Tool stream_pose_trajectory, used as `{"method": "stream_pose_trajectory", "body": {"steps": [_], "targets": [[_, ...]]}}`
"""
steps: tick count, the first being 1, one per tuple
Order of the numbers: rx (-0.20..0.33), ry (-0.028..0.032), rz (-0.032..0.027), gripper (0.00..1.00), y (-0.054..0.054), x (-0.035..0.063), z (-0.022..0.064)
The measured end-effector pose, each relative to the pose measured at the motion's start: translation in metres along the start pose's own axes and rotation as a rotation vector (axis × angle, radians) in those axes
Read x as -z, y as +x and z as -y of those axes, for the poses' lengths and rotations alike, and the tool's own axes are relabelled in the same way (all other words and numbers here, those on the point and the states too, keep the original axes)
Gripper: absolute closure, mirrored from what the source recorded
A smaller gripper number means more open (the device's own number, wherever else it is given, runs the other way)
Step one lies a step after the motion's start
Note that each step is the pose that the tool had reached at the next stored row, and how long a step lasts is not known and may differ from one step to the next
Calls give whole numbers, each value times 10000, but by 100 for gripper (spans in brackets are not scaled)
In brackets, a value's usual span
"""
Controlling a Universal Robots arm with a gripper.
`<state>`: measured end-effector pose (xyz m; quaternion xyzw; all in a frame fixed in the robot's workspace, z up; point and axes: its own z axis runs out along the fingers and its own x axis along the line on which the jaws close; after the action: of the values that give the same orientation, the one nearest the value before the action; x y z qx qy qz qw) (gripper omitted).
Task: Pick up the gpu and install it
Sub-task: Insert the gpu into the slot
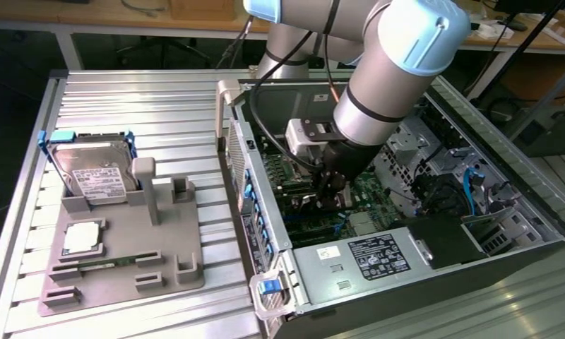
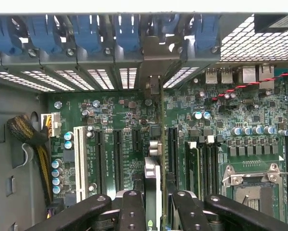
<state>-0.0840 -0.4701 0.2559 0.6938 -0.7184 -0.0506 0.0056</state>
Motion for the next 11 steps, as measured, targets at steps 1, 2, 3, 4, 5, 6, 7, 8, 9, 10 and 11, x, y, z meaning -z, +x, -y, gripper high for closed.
{"method": "stream_pose_trajectory", "body": {"steps": [1, 2, 3, 4, 5, 6, 7, 8, 9, 10, 11], "targets": [[1, 2, 7, 73, -2, 17, -1], [0, -1, -2, 73, -2, 32, -3], [-1, -2, -5, 73, -2, 35, -5], [0, -1, -6, 73, -1, 35, -9], [0, -2, -5, 73, -1, 35, -10], [1, -2, -5, 73, -2, 35, -10], [1, -2, -5, 73, -2, 35, -10], [1, -3, -6, 73, -1, 35, -11], [0, -3, -6, 73, -1, 35, -11], [0, -3, -6, 73, -1, 35, -11], [0, -3, -6, 73, -1, 35, -11]]}}
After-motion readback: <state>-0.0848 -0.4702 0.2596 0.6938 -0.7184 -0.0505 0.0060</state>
